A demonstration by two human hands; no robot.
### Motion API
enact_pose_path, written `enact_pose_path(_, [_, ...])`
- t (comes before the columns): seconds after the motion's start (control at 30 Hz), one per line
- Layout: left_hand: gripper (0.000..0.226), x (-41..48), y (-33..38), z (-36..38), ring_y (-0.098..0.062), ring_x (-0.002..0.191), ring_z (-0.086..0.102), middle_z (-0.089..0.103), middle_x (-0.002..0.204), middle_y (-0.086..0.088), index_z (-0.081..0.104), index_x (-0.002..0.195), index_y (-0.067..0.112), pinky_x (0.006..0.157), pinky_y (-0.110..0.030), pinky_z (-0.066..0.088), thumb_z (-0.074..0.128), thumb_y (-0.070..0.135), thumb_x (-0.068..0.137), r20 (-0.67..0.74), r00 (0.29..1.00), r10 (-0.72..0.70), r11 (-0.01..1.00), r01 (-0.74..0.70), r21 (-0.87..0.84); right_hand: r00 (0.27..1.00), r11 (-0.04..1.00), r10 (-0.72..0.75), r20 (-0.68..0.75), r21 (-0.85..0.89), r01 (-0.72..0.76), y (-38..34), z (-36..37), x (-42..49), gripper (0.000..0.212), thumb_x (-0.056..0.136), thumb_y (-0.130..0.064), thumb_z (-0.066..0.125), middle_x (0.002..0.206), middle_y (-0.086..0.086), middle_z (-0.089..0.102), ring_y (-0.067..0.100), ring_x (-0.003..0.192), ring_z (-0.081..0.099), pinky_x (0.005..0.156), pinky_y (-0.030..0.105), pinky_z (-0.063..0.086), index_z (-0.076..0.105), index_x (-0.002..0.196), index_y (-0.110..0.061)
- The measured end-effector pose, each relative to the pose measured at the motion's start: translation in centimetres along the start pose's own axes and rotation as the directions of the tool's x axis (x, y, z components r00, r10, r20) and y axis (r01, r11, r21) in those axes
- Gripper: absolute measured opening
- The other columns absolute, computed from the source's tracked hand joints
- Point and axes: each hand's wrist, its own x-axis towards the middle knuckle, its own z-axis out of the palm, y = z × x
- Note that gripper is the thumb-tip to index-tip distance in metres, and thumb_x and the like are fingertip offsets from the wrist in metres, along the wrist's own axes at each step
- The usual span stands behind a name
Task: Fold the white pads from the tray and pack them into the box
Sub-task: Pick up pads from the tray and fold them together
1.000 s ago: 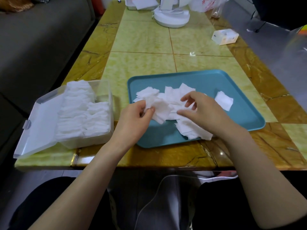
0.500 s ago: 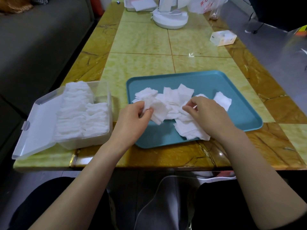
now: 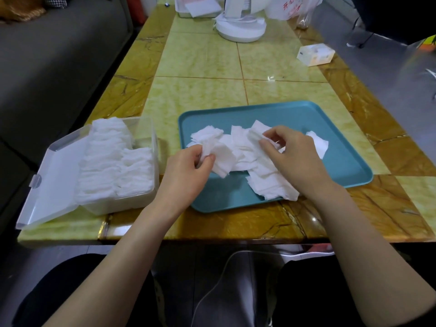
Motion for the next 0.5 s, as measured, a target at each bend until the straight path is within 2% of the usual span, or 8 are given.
enact_pose_path(0.07, [0.035, 0.1, -0.1, 0.0, -0.015, 0.056, 0.036, 0.046, 0.063, -0.015, 0.056, 0.082, -0.010, 0.049, -0.025, 0.023, 0.054, 0.023, 0.094, -0.026, 1.000, -0.004, 1.000, 0.005, 0.015, 0.999, 0.988, -0.025, 0.033, 0.152, 0.020, -0.6, 0.0, 0.0, 0.008, 0.090, -0.023, 0.059, 0.079, -0.017, 0.059, 0.006, 0.075, 0.053, 0.065, 0.012, 0.039, 0.064, 0.093, -0.018])
enact_pose_path(0.1, [0.034, 0.2, -0.2, 0.0, -0.015, 0.057, 0.037, 0.046, 0.063, -0.015, 0.056, 0.082, -0.009, 0.049, -0.025, 0.023, 0.053, 0.023, 0.093, -0.040, 0.999, -0.008, 1.000, 0.008, 0.019, 0.997, 0.975, -0.043, 0.070, 0.219, 0.026, -0.8, 0.0, -0.1, 0.005, 0.090, -0.023, 0.060, 0.077, -0.018, 0.058, 0.005, 0.073, 0.052, 0.063, 0.010, 0.038, 0.064, 0.091, -0.020])
enact_pose_path(0.2, [0.034, 0.4, -0.3, -0.2, -0.017, 0.059, 0.041, 0.050, 0.066, -0.022, 0.058, 0.084, -0.009, 0.050, -0.025, 0.023, 0.052, 0.023, 0.094, -0.079, 0.997, -0.012, 1.000, 0.012, 0.005, 0.961, 0.928, -0.135, 0.243, 0.372, 0.036, -1.6, 0.1, -0.3, 0.010, 0.089, -0.025, 0.061, 0.075, -0.017, 0.062, 0.006, 0.073, 0.055, 0.066, 0.016, 0.042, 0.062, 0.083, -0.033])
enact_pose_path(0.27, [0.034, 0.4, -0.2, -0.2, -0.024, 0.061, 0.046, 0.057, 0.072, -0.025, 0.060, 0.088, -0.009, 0.053, -0.026, 0.027, 0.052, 0.024, 0.094, -0.057, 0.998, -0.017, 1.000, 0.016, -0.015, 0.923, 0.924, -0.197, 0.330, 0.376, 0.063, -1.8, 0.4, -0.5, 0.011, 0.088, -0.026, 0.060, 0.079, -0.015, 0.065, 0.008, 0.075, 0.056, 0.067, 0.017, 0.042, 0.063, 0.083, -0.034])
enact_pose_path(0.33, [0.037, 0.3, -0.1, 0.1, -0.024, 0.061, 0.044, 0.054, 0.069, -0.023, 0.058, 0.088, -0.011, 0.056, -0.031, 0.031, 0.053, 0.026, 0.093, 0.026, 0.999, -0.023, 0.997, 0.024, -0.067, 0.910, 0.935, -0.218, 0.352, 0.341, 0.092, -1.8, 0.8, -0.7, 0.010, 0.089, -0.021, 0.061, 0.081, -0.014, 0.064, 0.005, 0.076, 0.055, 0.066, 0.011, 0.039, 0.064, 0.085, -0.029])
enact_pose_path(0.4, [0.046, 0.2, 0.3, 0.4, -0.017, 0.063, 0.043, 0.050, 0.066, -0.018, 0.055, 0.082, -0.011, 0.057, -0.040, 0.038, 0.054, 0.034, 0.087, 0.139, 0.990, -0.014, 0.989, 0.035, -0.145, 0.928, 0.949, -0.202, 0.312, 0.298, 0.106, -1.8, 1.2, -0.8, 0.006, 0.088, -0.019, 0.062, 0.084, -0.014, 0.064, 0.003, 0.080, 0.055, 0.068, 0.009, 0.039, 0.063, 0.089, -0.025])
enact_pose_path(0.47, [0.050, 0.0, 0.6, 0.6, -0.020, 0.067, 0.049, 0.056, 0.071, -0.023, 0.056, 0.083, -0.009, 0.069, -0.054, 0.049, 0.050, 0.041, 0.083, 0.205, 0.979, -0.017, 0.980, 0.057, -0.189, 0.946, 0.954, -0.210, 0.248, 0.262, 0.143, -1.5, 1.4, -0.8, 0.006, 0.086, -0.020, 0.064, 0.087, -0.009, 0.065, 0.006, 0.081, 0.056, 0.069, 0.010, 0.039, 0.061, 0.091, -0.023])
enact_pose_path(0.5, [0.051, -0.1, 0.8, 0.6, -0.024, 0.067, 0.052, 0.061, 0.075, -0.023, 0.058, 0.084, -0.008, 0.075, -0.057, 0.049, 0.048, 0.042, 0.083, 0.220, 0.975, -0.026, 0.977, 0.071, -0.200, 0.950, 0.956, -0.223, 0.218, 0.240, 0.170, -1.4, 1.5, -0.8, 0.008, 0.085, -0.021, 0.065, 0.087, -0.007, 0.065, 0.007, 0.080, 0.055, 0.069, 0.011, 0.040, 0.059, 0.091, -0.023])
